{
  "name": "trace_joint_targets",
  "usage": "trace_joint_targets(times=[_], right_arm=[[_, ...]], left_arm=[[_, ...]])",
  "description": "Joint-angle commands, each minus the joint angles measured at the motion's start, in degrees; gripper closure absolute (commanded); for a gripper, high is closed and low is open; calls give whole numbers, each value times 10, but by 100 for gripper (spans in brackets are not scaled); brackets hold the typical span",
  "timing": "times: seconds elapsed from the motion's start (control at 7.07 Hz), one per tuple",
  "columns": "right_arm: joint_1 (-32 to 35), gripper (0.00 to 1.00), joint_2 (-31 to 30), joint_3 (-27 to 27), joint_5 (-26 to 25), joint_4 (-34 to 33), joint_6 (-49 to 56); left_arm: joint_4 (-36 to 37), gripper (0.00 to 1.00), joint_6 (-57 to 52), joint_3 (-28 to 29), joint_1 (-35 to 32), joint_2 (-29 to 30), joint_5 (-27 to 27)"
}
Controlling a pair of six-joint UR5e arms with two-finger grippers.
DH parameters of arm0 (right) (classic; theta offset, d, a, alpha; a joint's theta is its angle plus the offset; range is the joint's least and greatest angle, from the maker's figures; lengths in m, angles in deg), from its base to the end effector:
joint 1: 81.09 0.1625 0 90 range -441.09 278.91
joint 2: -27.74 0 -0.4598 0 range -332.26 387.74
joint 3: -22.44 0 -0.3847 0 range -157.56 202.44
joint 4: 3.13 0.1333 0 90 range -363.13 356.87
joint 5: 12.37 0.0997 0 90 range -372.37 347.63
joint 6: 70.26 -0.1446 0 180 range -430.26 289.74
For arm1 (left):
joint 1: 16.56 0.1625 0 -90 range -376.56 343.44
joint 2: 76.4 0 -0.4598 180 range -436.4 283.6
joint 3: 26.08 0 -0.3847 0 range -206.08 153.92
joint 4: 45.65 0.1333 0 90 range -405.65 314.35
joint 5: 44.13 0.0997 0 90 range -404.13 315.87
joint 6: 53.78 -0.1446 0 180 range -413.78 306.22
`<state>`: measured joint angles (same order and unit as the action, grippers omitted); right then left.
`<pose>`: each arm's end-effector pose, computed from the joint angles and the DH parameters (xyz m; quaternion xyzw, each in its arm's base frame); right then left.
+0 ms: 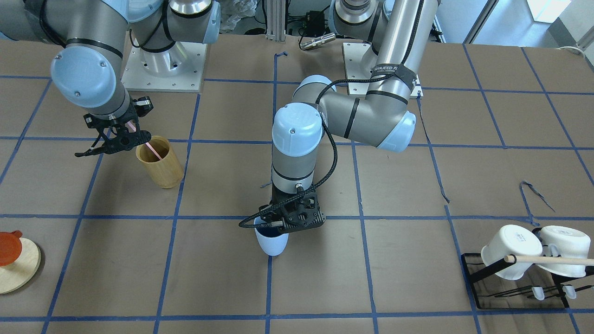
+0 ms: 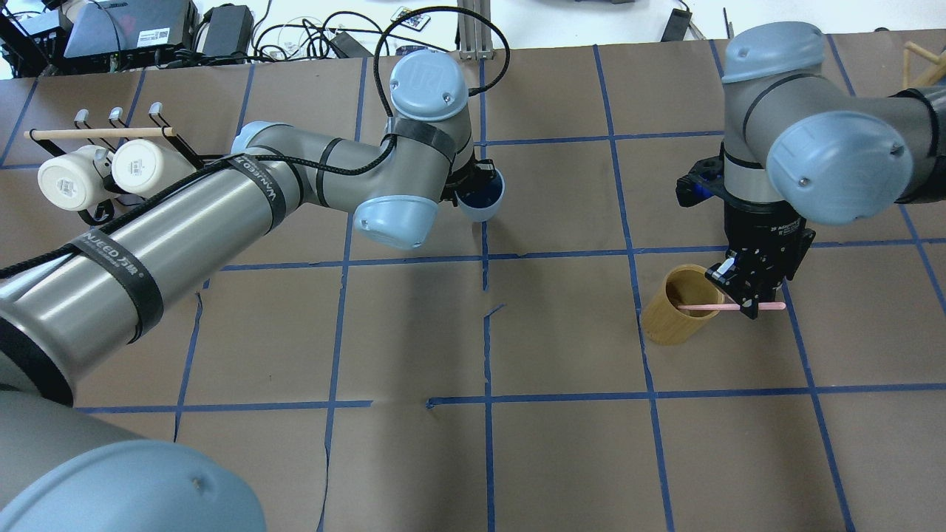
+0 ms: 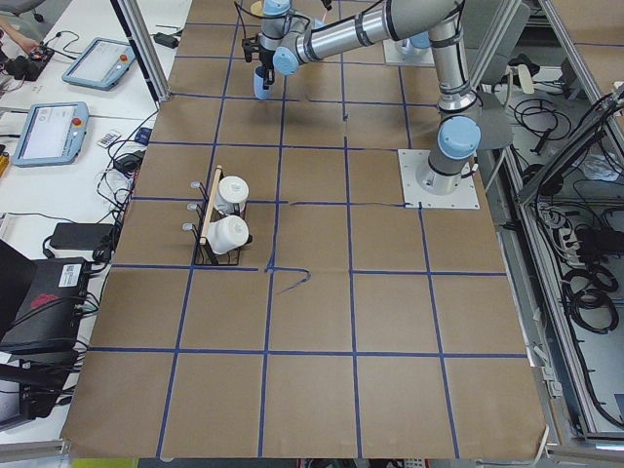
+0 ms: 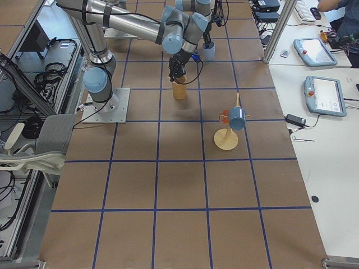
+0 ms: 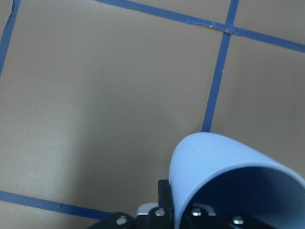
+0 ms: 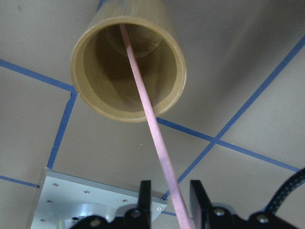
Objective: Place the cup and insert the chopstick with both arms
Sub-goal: 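Carry the blue cup toward the table center with the left gripper, then release the blue cup and raise the left gripper while the right lifts the chopstick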
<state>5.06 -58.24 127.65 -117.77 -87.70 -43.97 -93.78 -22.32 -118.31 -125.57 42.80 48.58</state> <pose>0.0660 -0.4333 0.3262 0.2164 -0.9441 -0.2384 0.0714 -0.3400 -0.5987 0.2393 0.1101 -0.9895 0.0923 0.0175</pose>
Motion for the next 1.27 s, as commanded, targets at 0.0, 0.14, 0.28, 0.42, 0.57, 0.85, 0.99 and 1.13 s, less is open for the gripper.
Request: trace_joint_targets(times=[0.0,0.14,0.28,0.42,0.57,0.85,0.99,1.13], right_arm=[[0,70,0,3,0,-2,0],[0,83,0,3,0,1,0],[0,90,0,3,5,1,1],[0,93,-1,1,8,3,1],[0,94,-1,-2,9,3,1],[0,98,-1,-5,32,3,-1],[0,100,-1,-6,55,3,-9],[-2,100,-5,-7,55,5,-9]], left_arm=[[3,79,-4,2,-3,12,0],[4,32,-7,3,-3,10,0],[6,3,-15,4,-4,3,0],[7,0,-21,6,-4,-14,-2],[-1,0,-82,1,1,-39,1],[-39,0,-211,-1,75,-104,-9],[-108,0,-254,5,110,-135,-19],[-171,0,-270,6,142,-168,-22]])
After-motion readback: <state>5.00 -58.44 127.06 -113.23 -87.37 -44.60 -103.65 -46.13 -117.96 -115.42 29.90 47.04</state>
